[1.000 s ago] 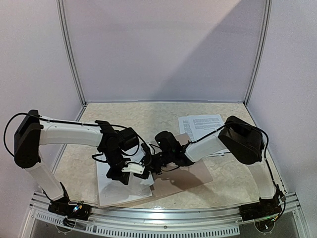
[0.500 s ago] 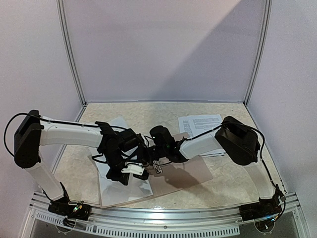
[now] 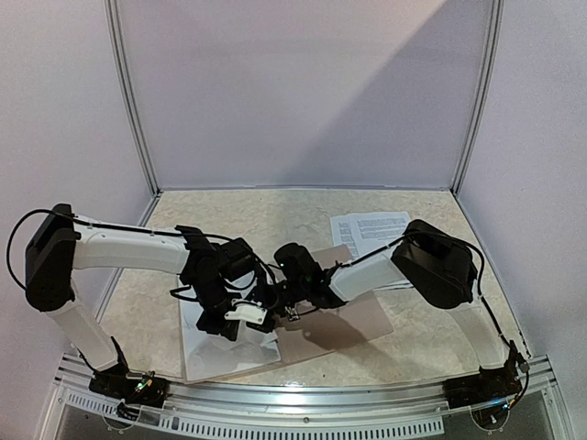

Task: Put the files into the folder
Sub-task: Insert the folder to form pockets on the folder.

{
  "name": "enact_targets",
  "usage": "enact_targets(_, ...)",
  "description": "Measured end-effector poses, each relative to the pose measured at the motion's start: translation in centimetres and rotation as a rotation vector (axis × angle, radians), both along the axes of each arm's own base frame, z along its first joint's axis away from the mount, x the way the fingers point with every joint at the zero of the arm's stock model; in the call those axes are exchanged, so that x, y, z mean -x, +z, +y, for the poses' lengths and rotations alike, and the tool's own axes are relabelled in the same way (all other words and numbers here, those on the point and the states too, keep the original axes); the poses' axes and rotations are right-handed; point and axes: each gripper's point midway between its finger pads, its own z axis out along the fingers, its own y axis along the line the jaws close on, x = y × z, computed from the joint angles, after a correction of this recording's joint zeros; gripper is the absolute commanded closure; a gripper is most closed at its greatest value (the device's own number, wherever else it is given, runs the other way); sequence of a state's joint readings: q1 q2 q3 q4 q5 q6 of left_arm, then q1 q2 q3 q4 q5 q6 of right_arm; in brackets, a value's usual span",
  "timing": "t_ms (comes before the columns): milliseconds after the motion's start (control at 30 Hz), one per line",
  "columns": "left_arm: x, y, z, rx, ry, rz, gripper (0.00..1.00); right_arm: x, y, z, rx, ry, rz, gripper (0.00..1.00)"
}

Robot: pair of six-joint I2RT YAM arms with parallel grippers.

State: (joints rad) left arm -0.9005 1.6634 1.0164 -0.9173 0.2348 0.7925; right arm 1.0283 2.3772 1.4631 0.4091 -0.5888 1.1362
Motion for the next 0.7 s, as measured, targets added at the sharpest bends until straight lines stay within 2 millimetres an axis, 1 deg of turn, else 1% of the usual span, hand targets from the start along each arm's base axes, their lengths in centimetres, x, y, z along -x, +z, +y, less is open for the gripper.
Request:
enact_targets(167, -0.1, 0.6, -0.1, 0.017, 0.0, -0.014, 1.0, 2.0, -0.8, -0.5, 0.027, 0.053, 0.026, 1.0)
enact_targets(300, 0.2, 0.8, -0.2, 0.028, -0.001, -0.003, 1.0, 2.7, -0.7, -1.5, 0.081, 0.082, 0.012, 0.99)
enact_targets(333, 0.3, 0.9, -0.2, 0.028, -0.001, 0.002, 1.0, 2.8, -0.5, -1.7, 0.093, 0.087, -0.001, 0.96)
enact_targets(367, 0.4, 0.9, -0.2, 0.028, -0.001, 0.008, 1.0, 2.7, -0.4, -1.9, 0.101, 0.087, -0.012, 0.87)
enact_targets(400, 0.5, 0.9, -0.1, 0.028, -0.001, 0.013, 1.0, 2.4, -0.1, -2.2, 0.108, 0.084, -0.029, 0.83)
enact_targets(467, 0.6, 0.9, -0.1, 0.027, 0.0, 0.02, 1.0, 2.0, 0.4, -2.6, 0.113, 0.075, -0.053, 0.78)
enact_targets(533, 0.7, 0.9, -0.1, 0.027, 0.0, 0.025, 1.0, 1.6, 0.8, -2.8, 0.111, 0.062, -0.066, 0.78)
enact_targets(700, 0.8, 1.0, -0.1, 0.027, 0.0, 0.03, 1.0, 1.1, 0.9, -3.0, 0.095, 0.046, -0.072, 0.84)
